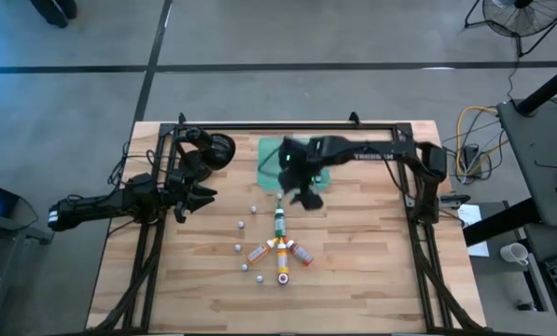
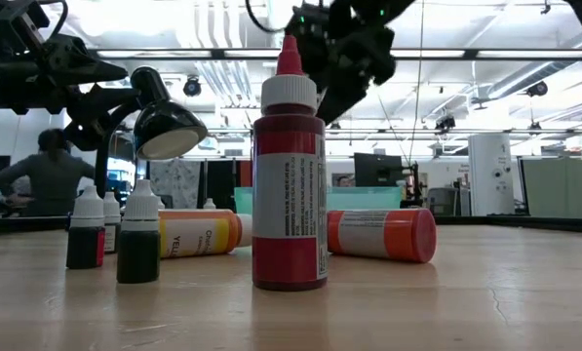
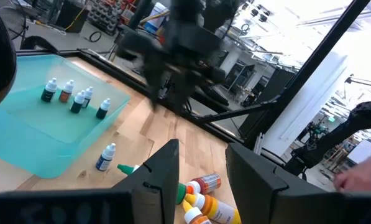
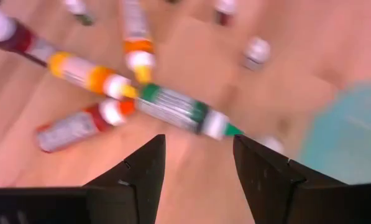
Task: Pick & Place food coloring
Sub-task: Put the big red food coloring bottle into the bin
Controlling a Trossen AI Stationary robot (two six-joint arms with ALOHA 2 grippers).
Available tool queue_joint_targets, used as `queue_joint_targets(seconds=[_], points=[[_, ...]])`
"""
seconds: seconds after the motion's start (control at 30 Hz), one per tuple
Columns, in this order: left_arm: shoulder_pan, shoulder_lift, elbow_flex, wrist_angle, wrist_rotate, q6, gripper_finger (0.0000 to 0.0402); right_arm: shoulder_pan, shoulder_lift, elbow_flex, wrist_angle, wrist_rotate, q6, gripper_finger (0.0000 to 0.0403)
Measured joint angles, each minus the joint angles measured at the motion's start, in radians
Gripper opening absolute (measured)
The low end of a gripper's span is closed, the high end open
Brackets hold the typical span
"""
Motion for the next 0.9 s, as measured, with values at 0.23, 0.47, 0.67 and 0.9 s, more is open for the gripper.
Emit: queue_joint_targets(seconds=[0.23,0.47,0.67,0.9], points=[[0.000,0.000,0.000,0.000,0.000,0.000,0.0106,0.162,0.000,0.000,-0.036,0.029,-0.081,0.0179],[0.000,0.000,0.000,0.000,0.000,0.000,0.0106,0.300,0.000,0.000,-0.057,0.031,-0.208,0.0185],[0.000,0.000,0.000,0.000,0.000,0.000,0.0106,0.385,0.006,-0.001,0.007,0.035,-0.186,0.0188],[0.000,0.000,0.000,0.000,0.000,0.000,0.0106,0.445,0.008,-0.022,0.185,0.113,-0.045,0.0220]])
